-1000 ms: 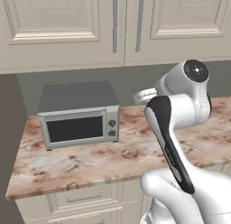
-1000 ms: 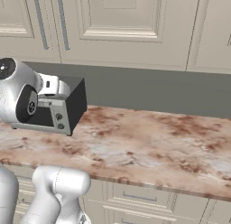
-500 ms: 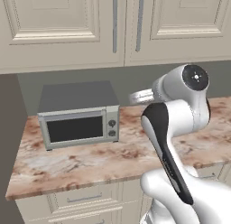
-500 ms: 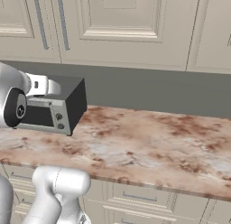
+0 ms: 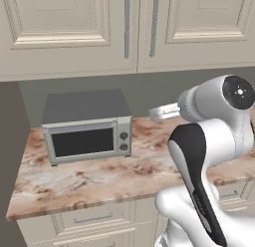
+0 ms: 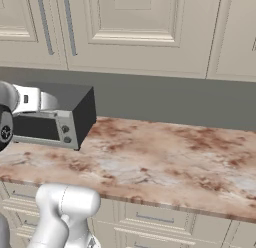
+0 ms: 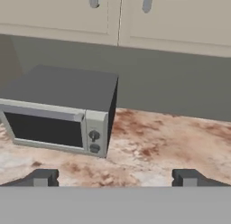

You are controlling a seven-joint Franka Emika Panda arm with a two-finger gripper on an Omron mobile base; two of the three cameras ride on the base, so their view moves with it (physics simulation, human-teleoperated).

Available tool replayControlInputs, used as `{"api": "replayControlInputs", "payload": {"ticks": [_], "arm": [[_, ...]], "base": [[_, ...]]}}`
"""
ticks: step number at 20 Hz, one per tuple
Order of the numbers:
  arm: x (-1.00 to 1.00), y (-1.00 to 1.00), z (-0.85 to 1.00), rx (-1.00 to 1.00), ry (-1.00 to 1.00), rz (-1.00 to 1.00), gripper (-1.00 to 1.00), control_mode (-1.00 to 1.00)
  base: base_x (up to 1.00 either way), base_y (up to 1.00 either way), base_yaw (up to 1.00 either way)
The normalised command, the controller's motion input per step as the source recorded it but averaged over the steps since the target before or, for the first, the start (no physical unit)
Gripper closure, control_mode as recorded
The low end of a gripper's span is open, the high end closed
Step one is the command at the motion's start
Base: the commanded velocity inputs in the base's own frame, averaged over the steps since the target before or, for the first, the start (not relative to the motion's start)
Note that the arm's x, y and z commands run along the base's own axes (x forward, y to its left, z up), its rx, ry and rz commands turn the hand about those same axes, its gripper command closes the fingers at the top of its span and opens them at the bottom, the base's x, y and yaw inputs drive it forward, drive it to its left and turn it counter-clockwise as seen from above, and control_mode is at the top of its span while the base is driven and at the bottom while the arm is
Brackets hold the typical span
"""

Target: Move the bowls from the cabinet to the plates on the dining table.

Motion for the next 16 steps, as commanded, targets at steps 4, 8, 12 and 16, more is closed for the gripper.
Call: {"api": "replayControlInputs", "payload": {"ticks": [4, 8, 12, 16], "arm": [[-0.43, 0.01, 0.17, 0.01, 0.02, 0.01, -1.0, -1.0], [-0.17, 0.09, 0.28, 0.01, 0.0, 0.0, -1.0, -1.0], [-0.06, 0.29, 0.46, 0.0, 0.0, 0.0, -1.0, -1.0], [-0.01, 0.4, 0.54, 0.0, 0.0, 0.0, -1.0, -1.0]], "base": [[0.0, 0.0, 0.0], [0.0, 0.0, 0.0], [0.0, 0.0, 0.0], [0.0, 0.0, 0.0]]}}
